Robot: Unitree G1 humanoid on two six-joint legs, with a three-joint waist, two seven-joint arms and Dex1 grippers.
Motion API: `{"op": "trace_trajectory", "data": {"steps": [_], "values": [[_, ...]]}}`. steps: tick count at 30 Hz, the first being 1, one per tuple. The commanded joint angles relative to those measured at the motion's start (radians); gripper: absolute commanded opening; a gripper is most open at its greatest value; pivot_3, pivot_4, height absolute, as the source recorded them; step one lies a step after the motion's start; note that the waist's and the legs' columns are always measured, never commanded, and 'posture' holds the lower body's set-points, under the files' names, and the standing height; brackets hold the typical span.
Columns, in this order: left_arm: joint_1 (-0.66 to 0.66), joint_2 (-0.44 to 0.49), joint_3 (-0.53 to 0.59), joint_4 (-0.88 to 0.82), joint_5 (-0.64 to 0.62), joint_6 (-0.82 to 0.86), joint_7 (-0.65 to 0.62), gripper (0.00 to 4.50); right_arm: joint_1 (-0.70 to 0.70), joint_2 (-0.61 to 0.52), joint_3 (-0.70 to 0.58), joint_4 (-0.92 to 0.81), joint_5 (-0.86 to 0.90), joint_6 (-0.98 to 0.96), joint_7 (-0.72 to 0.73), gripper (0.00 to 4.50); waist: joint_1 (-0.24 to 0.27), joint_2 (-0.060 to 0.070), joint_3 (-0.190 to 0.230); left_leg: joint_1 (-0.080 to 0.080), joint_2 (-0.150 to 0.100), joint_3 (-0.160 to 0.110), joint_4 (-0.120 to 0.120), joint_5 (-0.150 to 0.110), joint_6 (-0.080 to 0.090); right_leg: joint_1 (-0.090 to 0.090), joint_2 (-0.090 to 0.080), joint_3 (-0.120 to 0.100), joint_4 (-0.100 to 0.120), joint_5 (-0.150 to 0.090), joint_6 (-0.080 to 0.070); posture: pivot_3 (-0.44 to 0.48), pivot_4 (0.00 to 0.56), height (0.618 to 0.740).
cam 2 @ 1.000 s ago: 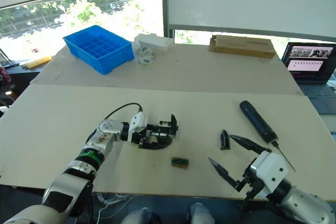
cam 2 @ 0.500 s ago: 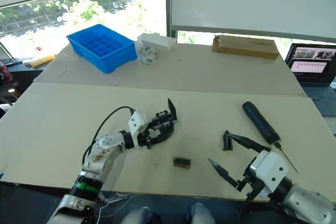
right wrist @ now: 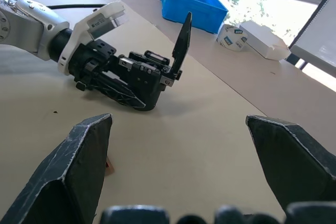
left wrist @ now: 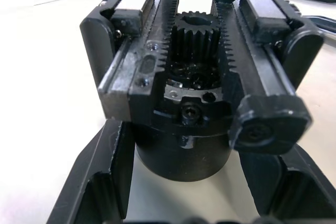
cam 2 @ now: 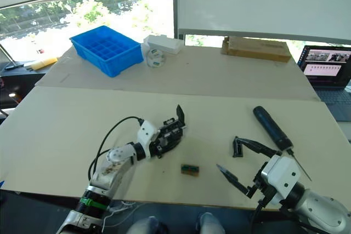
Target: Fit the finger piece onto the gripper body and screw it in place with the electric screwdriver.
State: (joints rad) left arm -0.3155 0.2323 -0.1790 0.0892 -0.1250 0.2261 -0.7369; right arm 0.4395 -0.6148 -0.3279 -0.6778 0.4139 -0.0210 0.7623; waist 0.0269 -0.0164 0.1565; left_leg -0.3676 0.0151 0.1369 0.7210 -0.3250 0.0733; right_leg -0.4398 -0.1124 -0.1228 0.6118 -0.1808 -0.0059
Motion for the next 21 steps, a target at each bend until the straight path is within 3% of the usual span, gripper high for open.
{"op": "trace_trajectory", "data": {"steps": [1, 8, 12, 18, 21], "values": [[-0.018, 0.047, 0.001, -0.005, -0.031, -0.003, -0.074, 4.46, -0.001, -0.002, -0.029, -0.022, 0.018, -0.004, -0.001, 4.50, 0.000, 0.000, 0.000, 0.000, 0.000, 0.000, 0.000, 0.000, 0.000, 0.000, 0.000, 0.000, 0.000, 0.000, 0.000, 0.000, 0.150, 0.740], [-0.169, 0.163, 0.021, 0.265, -0.029, -0.117, -0.235, 4.46, 0.016, 0.008, -0.035, -0.028, 0.016, -0.007, -0.008, 4.50, -0.002, 0.001, 0.000, 0.001, 0.000, 0.000, 0.000, 0.001, -0.001, 0.000, 0.001, -0.001, 0.001, 0.000, 0.000, 0.000, 0.150, 0.740], [-0.311, 0.184, 0.001, 0.487, -0.078, -0.208, -0.529, 4.46, 0.033, 0.017, -0.034, -0.038, 0.010, -0.010, -0.014, 4.50, 0.000, 0.001, 0.000, 0.000, -0.001, 0.002, 0.001, 0.001, -0.001, 0.000, 0.001, -0.003, 0.002, 0.000, 0.000, 0.000, 0.150, 0.740], [-0.476, 0.120, -0.010, 0.762, -0.042, -0.371, -0.693, 4.46, 0.030, 0.019, -0.030, -0.038, 0.005, -0.008, -0.020, 4.50, -0.003, 0.000, 0.000, -0.001, -0.001, 0.003, 0.003, 0.001, -0.001, 0.000, 0.002, -0.003, 0.001, 0.000, 0.001, 0.000, 0.150, 0.740], [-0.524, 0.073, -0.020, 0.859, -0.006, -0.444, -0.714, 4.46, 0.023, 0.019, -0.026, -0.038, 0.002, -0.006, -0.024, 4.50, -0.004, 0.000, 0.000, -0.001, -0.001, 0.003, 0.004, 0.000, 0.000, 0.000, 0.002, -0.003, 0.001, 0.000, 0.001, 0.000, 0.150, 0.740]]}}
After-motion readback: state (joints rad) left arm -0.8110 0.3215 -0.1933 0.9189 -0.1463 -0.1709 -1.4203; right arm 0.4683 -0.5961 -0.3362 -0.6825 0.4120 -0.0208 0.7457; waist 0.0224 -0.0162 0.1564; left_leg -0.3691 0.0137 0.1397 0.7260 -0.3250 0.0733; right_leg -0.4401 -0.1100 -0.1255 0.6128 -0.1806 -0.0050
